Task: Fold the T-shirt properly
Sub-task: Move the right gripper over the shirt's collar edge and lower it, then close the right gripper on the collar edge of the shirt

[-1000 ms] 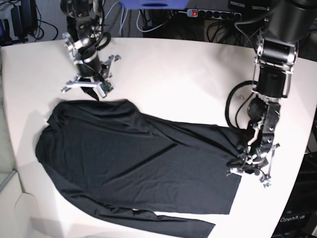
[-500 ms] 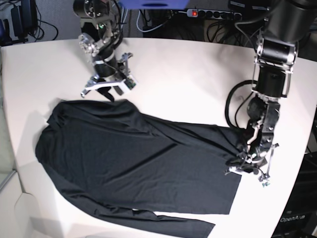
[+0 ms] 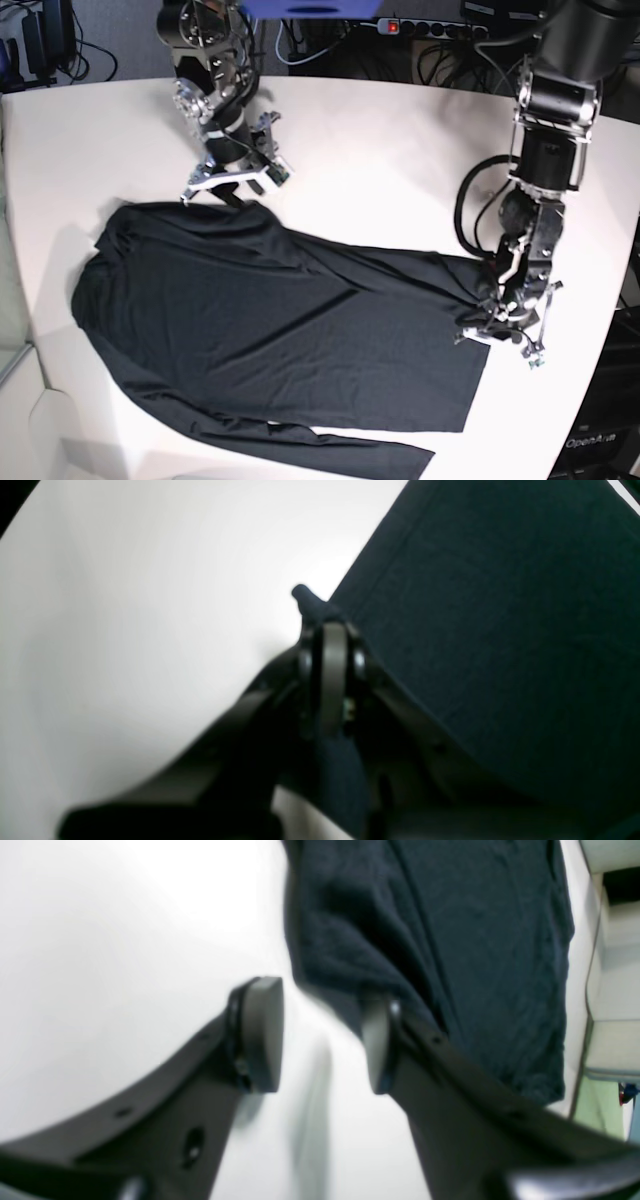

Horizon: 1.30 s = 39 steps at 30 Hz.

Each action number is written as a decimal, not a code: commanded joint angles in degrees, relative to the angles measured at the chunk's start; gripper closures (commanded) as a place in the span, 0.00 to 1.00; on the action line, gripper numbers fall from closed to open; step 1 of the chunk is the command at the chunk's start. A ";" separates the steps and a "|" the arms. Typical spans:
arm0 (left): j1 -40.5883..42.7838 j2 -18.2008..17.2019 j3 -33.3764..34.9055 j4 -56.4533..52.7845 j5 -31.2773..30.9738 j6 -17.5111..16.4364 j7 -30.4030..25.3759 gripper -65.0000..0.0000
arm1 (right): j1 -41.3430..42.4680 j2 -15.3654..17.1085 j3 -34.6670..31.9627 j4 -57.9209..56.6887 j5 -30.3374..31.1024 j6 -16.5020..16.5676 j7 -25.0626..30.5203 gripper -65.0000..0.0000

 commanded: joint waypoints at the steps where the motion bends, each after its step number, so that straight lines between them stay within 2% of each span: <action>1: -1.65 -0.67 -0.20 1.04 0.77 0.00 -1.11 1.00 | 0.17 -0.10 -0.06 0.37 0.17 -0.34 0.20 0.54; 6: -1.65 -0.67 -0.20 1.04 0.77 0.00 -1.11 1.00 | 0.26 -0.10 -0.06 0.29 0.26 -0.34 0.29 0.47; 20: -1.56 -0.59 -0.20 1.04 0.77 0.00 -1.11 1.00 | 3.16 -0.18 -0.15 -4.99 0.26 -0.34 0.38 0.47; 23: -1.56 -0.76 -0.20 1.04 0.77 0.00 -1.11 1.00 | 4.12 -0.18 -0.15 -5.34 0.35 -0.34 0.38 0.49; 27: -1.56 -0.76 -0.20 1.04 0.77 0.00 -1.11 1.00 | 5.09 -0.01 -0.15 -7.01 0.35 -0.34 0.38 0.59; 36: -1.56 -0.85 -0.20 1.04 0.77 0.00 -1.11 1.00 | 5.97 -0.01 -0.06 -8.42 0.17 -0.34 0.29 0.92; 39: -1.56 -0.85 -0.20 1.04 0.77 0.00 -1.11 1.00 | 6.06 0.17 0.12 -7.01 0.08 -0.34 0.20 1.00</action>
